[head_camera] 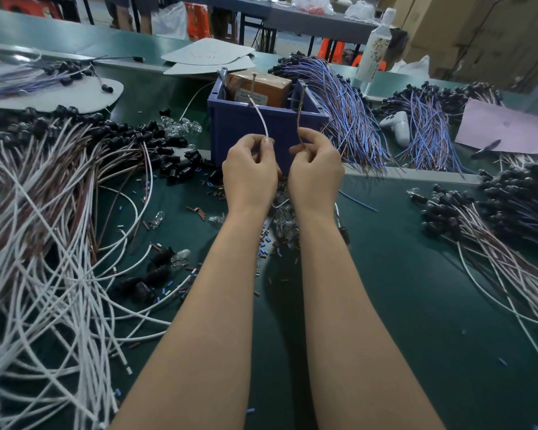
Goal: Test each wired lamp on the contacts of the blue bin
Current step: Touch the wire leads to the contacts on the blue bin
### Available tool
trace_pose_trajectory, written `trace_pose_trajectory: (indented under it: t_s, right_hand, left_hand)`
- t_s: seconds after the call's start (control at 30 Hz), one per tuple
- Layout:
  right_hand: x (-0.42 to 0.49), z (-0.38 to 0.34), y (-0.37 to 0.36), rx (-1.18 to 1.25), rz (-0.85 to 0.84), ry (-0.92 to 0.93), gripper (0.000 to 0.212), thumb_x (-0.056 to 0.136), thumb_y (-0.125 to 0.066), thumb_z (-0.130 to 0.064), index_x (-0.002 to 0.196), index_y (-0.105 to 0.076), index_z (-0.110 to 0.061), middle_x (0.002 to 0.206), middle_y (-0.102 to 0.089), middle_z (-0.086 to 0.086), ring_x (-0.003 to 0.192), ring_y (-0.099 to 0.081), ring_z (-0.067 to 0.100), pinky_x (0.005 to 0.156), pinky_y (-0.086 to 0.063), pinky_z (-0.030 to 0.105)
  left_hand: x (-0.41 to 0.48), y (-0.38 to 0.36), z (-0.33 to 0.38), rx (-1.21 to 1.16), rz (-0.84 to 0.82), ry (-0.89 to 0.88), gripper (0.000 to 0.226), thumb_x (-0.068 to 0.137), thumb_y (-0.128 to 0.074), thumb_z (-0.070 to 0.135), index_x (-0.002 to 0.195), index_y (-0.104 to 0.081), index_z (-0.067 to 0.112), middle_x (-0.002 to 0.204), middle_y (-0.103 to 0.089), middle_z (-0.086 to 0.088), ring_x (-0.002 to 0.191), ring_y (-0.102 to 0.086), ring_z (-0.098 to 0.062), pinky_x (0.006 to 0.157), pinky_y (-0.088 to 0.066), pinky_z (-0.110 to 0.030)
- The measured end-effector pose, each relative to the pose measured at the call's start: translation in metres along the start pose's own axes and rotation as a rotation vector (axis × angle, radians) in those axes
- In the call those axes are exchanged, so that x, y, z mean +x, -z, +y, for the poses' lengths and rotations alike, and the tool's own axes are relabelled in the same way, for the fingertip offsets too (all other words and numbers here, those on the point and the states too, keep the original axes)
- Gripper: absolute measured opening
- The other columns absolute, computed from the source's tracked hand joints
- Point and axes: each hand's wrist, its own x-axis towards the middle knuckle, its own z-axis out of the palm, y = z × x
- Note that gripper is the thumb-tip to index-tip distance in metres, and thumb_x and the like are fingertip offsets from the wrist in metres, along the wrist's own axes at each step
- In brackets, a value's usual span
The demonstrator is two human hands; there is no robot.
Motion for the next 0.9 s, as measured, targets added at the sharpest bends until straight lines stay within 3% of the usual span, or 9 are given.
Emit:
trace_pose_trajectory:
  t_s: [0.13, 0.23, 0.4, 0.53, 0.7, 0.9]
  right_hand:
    - [0.000, 0.000, 0.000, 0.009, 0.002, -0.008, 0.039, 0.090, -0.041, 0.002, 0.119, -0.062, -0.014, 0.089, -0.064, -0.001, 0.084, -0.055, 0.009, 0.071, -0.037, 0.013]
    - [-0.002, -0.003, 0.002, 0.031, 0.015, -0.008, 0.039, 0.089, -0.041, 0.002, 0.113, -0.065, -0.016, 0.086, -0.063, -0.002, 0.083, -0.058, 0.014, 0.075, -0.044, 0.022]
    - [0.004, -0.002, 0.007, 0.140, 0.042, -0.125, 0.023, 0.096, -0.048, -0.014, 0.105, -0.068, -0.006, 0.095, -0.068, 0.007, 0.087, -0.062, 0.019, 0.087, -0.050, 0.038]
    - [0.006, 0.004, 0.013, 0.196, 0.091, -0.160, 0.024, 0.094, -0.057, -0.021, 0.106, -0.067, -0.003, 0.093, -0.067, 0.004, 0.088, -0.061, 0.013, 0.086, -0.050, 0.029]
    - [0.010, 0.009, 0.017, 0.162, 0.153, -0.167, 0.022, 0.093, -0.058, -0.017, 0.104, -0.069, -0.002, 0.088, -0.066, 0.002, 0.084, -0.060, 0.011, 0.082, -0.048, 0.025]
    - [0.011, 0.015, 0.019, 0.074, 0.195, -0.182, 0.022, 0.092, -0.056, -0.020, 0.095, -0.073, -0.006, 0.081, -0.068, 0.002, 0.074, -0.057, 0.011, 0.060, -0.036, 0.013]
  left_hand:
    - [0.001, 0.000, -0.001, -0.003, -0.017, 0.008, 0.015, 0.098, -0.048, 0.019, 0.094, -0.062, 0.013, 0.058, -0.057, 0.006, 0.057, -0.055, -0.010, 0.063, -0.047, -0.028]
    - [-0.001, -0.001, 0.000, 0.006, -0.050, 0.018, 0.017, 0.097, -0.048, 0.018, 0.094, -0.063, 0.012, 0.061, -0.059, 0.005, 0.059, -0.056, -0.012, 0.062, -0.047, -0.029]
    - [-0.003, 0.001, 0.002, 0.186, -0.358, -0.001, 0.017, 0.095, -0.050, 0.019, 0.089, -0.066, 0.016, 0.076, -0.068, 0.004, 0.072, -0.063, -0.011, 0.071, -0.052, -0.028]
    - [-0.004, 0.006, 0.004, 0.333, -0.513, -0.024, 0.015, 0.094, -0.051, 0.021, 0.088, -0.064, 0.020, 0.075, -0.068, 0.007, 0.081, -0.065, -0.014, 0.078, -0.050, -0.029]
    - [-0.003, 0.009, 0.009, 0.450, -0.555, -0.062, 0.017, 0.094, -0.052, 0.021, 0.093, -0.068, 0.017, 0.080, -0.069, 0.001, 0.085, -0.065, -0.018, 0.078, -0.050, -0.028]
    - [-0.004, 0.012, 0.012, 0.526, -0.559, -0.089, 0.017, 0.094, -0.052, 0.020, 0.097, -0.068, 0.016, 0.080, -0.064, 0.002, 0.083, -0.062, -0.019, 0.078, -0.050, -0.029]
